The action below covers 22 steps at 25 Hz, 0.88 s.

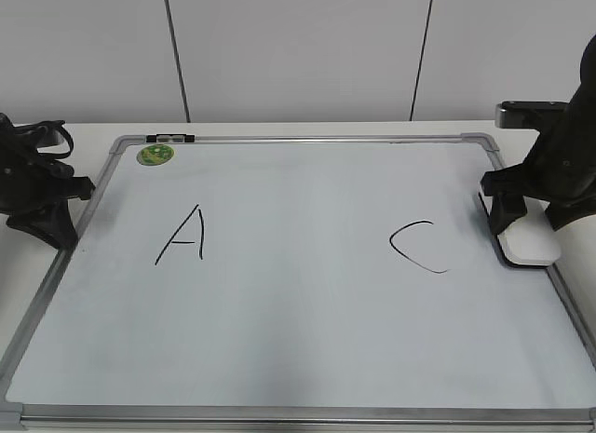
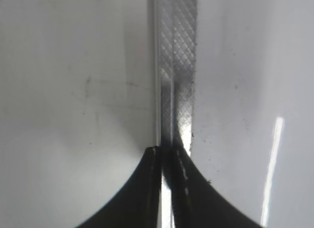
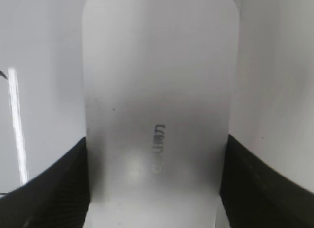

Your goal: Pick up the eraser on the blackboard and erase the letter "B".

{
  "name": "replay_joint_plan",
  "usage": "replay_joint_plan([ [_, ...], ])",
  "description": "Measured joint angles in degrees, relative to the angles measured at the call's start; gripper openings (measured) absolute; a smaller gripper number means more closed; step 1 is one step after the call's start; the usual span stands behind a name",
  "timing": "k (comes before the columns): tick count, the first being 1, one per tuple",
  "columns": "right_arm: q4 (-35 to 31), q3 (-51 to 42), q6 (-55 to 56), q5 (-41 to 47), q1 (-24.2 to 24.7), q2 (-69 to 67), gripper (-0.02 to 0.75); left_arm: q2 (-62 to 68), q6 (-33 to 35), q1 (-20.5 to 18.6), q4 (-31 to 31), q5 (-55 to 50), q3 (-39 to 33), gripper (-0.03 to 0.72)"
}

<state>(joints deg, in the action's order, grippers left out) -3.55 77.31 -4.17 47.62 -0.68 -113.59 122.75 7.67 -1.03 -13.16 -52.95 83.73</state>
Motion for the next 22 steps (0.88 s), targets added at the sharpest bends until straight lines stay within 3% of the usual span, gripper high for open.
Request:
replay_joint_plan([
  [7, -0.44, 0.0, 0.0, -0.13, 0.0, -1.12, 0.554, 0.0, 0.0, 0.0, 0.0, 0.0, 0.0, 0.011],
  [13, -1.19, 0.35, 0.19, 0.22, 0.0, -1.12, 0.629, 0.0, 0.0, 0.0, 0.0, 0.0, 0.0, 0.011],
  [19, -1.27, 6.34, 0.44, 6.83, 0.0, -0.63, 0.638, 0.0, 0.0, 0.0, 0.0, 0.0, 0.0, 0.017],
  [22, -1.27, 10.41, 0.44, 10.25, 0.0, 0.43, 0.637, 0.0, 0.0, 0.0, 0.24, -0.14, 0.41, 0.068],
])
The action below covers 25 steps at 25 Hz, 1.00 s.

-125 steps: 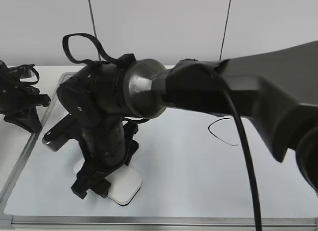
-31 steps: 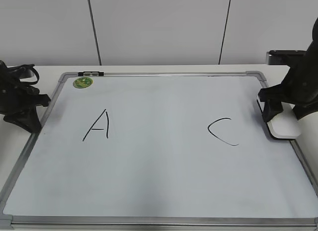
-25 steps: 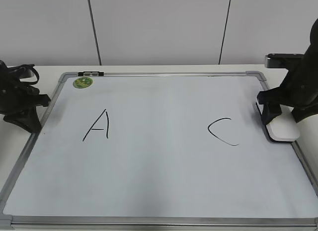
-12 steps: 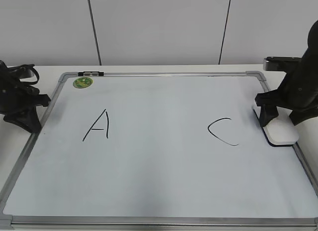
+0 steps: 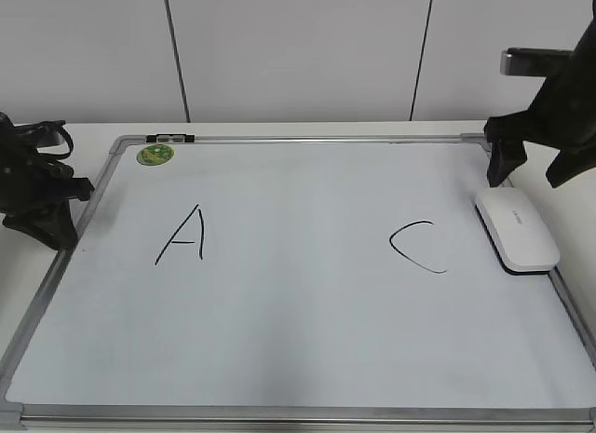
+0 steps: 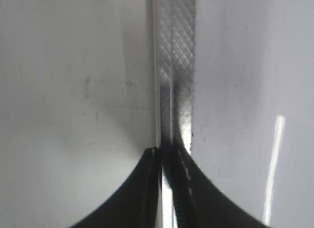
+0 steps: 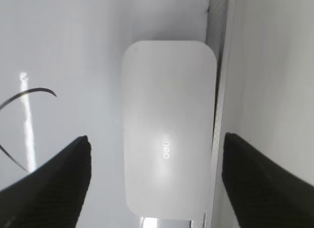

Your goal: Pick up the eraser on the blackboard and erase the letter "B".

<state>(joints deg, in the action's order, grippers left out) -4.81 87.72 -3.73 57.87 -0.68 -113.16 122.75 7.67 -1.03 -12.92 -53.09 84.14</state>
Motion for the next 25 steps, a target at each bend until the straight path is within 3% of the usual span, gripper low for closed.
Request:
replay_joint_plan([
  [7, -0.41, 4.71, -0.24, 5.34, 0.0, 2.35, 0.623, 0.0, 0.1, 0.0, 1.13, -8.25, 9.79, 0.329],
  [13, -0.52, 5.3, -1.73, 10.27, 0.0, 7.3, 0.601, -1.59, -0.3, 0.0, 1.24, -15.86, 19.83, 0.359],
  [25, -0.75, 5.3, -2.96, 12.98, 0.0, 22.46, 0.594, -19.0, -3.81, 0.0, 1.24, -17.71, 20.65, 0.363],
])
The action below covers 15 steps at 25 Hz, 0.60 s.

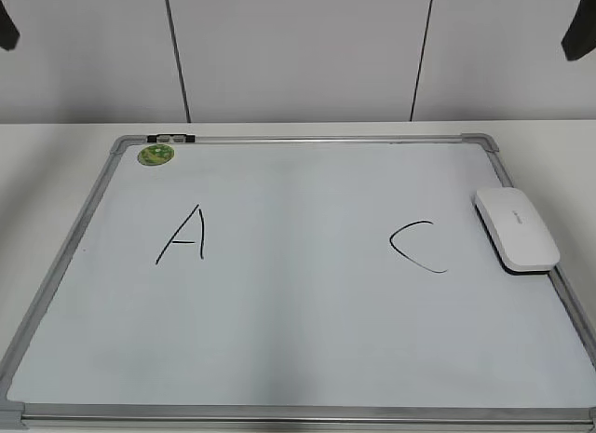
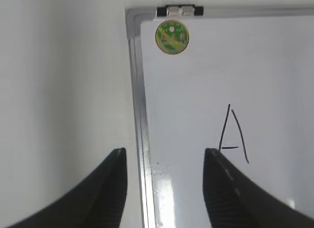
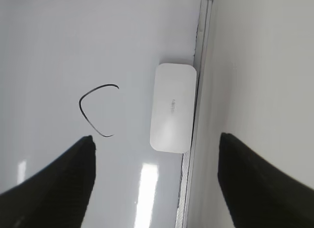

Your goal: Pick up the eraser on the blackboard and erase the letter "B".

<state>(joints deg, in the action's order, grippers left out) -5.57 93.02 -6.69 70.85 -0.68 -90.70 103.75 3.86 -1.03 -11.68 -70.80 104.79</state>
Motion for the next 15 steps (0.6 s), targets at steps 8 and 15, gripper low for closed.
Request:
replay_joint_plan([
  [8, -1.91, 0.0, -0.73, 0.79, 0.0, 8.57, 0.594, -13.84, -0.35, 2.75, 0.07, -0.6, 0.0, 0.363],
  [15, -3.88, -1.11, -0.83, 1.16, 0.0, 16.26, 0.592, -24.86, -0.85, 5.28, 0.07, -0.82, -4.57, 0.363],
])
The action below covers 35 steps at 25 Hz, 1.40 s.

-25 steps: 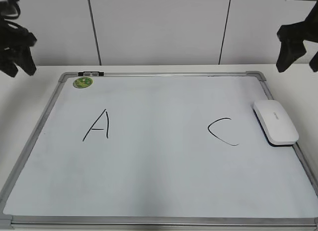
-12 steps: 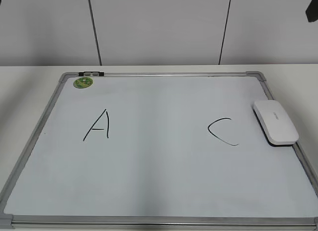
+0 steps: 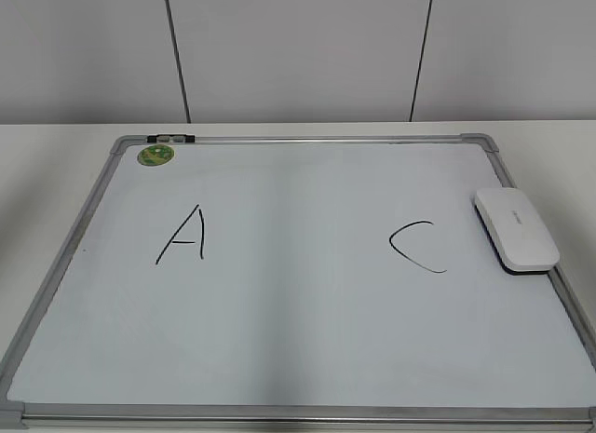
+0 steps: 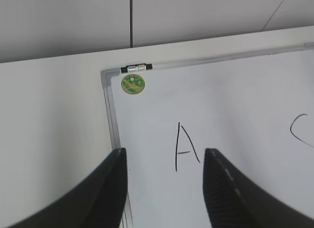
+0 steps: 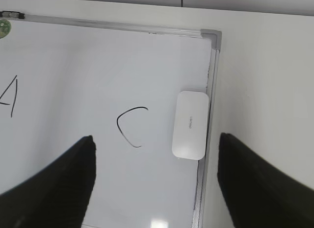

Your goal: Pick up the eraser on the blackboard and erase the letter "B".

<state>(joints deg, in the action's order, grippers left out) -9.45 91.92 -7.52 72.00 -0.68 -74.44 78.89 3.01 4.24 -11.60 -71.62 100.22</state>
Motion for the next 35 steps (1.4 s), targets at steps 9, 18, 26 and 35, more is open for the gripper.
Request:
replay_joint_plan([
  [9, -0.84, -20.21, -0.95, 0.07, 0.0, 16.91, 0.591, -18.96, -0.12, 0.08, 1.74, -0.68, -21.94, 0.363],
  [18, -0.94, -44.65, -0.63, 0.22, -0.44, 40.04, 0.591, -37.12, -0.37, 0.08, 2.14, -0.81, -40.73, 0.363],
  [26, 0.51, -55.22, 0.15, 0.43, -1.22, 54.33, 0.591, -47.78, -0.62, 0.08, 4.18, -0.81, -57.45, 0.363],
  [35, 7.0, -59.63, 3.18, -0.71, -1.33, 58.56, 0.591, -55.33, -0.62, 0.08, 7.33, 0.89, -68.1, 0.363],
])
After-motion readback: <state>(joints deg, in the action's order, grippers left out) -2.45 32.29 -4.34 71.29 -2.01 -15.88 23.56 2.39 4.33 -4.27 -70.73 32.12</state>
